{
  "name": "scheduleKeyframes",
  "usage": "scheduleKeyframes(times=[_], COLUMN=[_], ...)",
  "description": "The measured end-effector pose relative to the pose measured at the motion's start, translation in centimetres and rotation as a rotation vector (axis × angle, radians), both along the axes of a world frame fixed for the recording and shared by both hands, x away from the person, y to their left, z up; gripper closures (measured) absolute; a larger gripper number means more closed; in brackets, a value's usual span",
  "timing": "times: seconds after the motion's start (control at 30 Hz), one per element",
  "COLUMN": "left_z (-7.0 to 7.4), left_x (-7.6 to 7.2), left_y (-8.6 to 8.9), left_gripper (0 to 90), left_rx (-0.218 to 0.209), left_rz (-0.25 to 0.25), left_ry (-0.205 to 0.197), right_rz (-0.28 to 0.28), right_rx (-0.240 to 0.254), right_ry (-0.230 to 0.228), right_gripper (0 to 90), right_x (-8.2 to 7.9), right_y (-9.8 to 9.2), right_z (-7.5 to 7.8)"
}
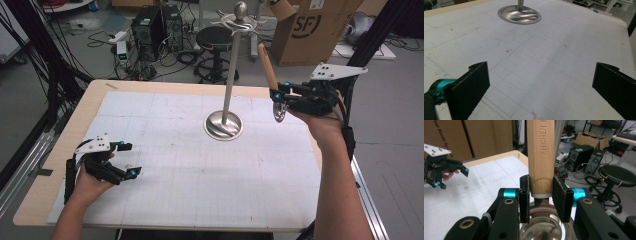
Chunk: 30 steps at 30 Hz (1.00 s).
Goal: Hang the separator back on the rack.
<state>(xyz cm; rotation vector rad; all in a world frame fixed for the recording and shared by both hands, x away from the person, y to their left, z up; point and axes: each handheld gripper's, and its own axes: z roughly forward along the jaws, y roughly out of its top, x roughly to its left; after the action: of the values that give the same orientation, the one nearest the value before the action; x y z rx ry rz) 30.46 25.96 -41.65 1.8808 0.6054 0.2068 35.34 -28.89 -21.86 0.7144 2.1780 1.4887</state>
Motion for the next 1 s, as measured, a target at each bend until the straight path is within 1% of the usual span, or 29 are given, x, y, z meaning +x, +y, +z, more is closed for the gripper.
scheduleKeyframes(times=[0.1,0.13,0.3,0.4,0.5,0.53,0.57,0.6,0.7,0.8,0.87,0.9,0.93,1.0], left_z=[0.0,0.0,0.1,0.0,0.0,0.0,0.0,0.0,0.0,0.0,0.0,0.0,0.0,-0.1], left_x=[0.0,0.0,0.0,0.0,0.0,0.0,0.0,0.0,0.0,0.0,0.0,0.0,0.0,0.1], left_y=[0.0,0.0,0.1,0.1,0.1,0.1,0.1,0.1,0.1,0.2,0.2,0.2,0.2,0.1], left_gripper=[1.7,1.7,1.7,1.7,1.7,1.7,1.7,1.7,1.7,1.7,1.7,1.7,1.7,1.7], left_rx=[0.000,0.001,0.003,0.000,0.003,0.004,0.004,0.004,0.006,0.006,0.004,0.004,0.006,0.007], left_rz=[0.000,0.001,0.002,0.004,0.004,0.003,0.003,0.003,0.004,0.004,0.004,0.005,0.005,0.001], left_ry=[0.002,0.002,-0.001,0.000,0.002,0.002,0.002,0.002,0.001,0.000,0.001,0.002,0.003,0.006], right_rz=[-0.007,-0.008,-0.023,-0.026,-0.033,-0.036,-0.036,-0.036,-0.031,-0.033,-0.036,-0.040,-0.042,-0.051], right_rx=[-0.004,0.002,0.004,0.005,-0.001,-0.012,-0.009,-0.009,0.012,0.004,0.015,0.017,0.013,0.014], right_ry=[0.001,-0.004,0.002,-0.002,0.003,0.003,0.000,0.000,-0.002,-0.006,-0.009,-0.004,-0.009,0.004], right_gripper=[69.4,69.4,69.4,69.4,69.4,69.4,69.3,69.3,69.4,69.4,69.4,69.3,69.4,69.4], right_x=[0.4,0.7,1.3,1.7,2.1,2.4,2.5,2.5,2.7,2.9,2.9,2.9,2.9,2.9], right_y=[-0.1,-0.3,-0.5,-0.5,-0.3,0.0,0.1,0.1,0.2,0.4,0.2,0.1,0.1,0.0], right_z=[0.6,0.9,1.1,1.3,1.5,1.7,1.8,1.8,2.0,2.1,2.2,2.2,2.2,2.1])
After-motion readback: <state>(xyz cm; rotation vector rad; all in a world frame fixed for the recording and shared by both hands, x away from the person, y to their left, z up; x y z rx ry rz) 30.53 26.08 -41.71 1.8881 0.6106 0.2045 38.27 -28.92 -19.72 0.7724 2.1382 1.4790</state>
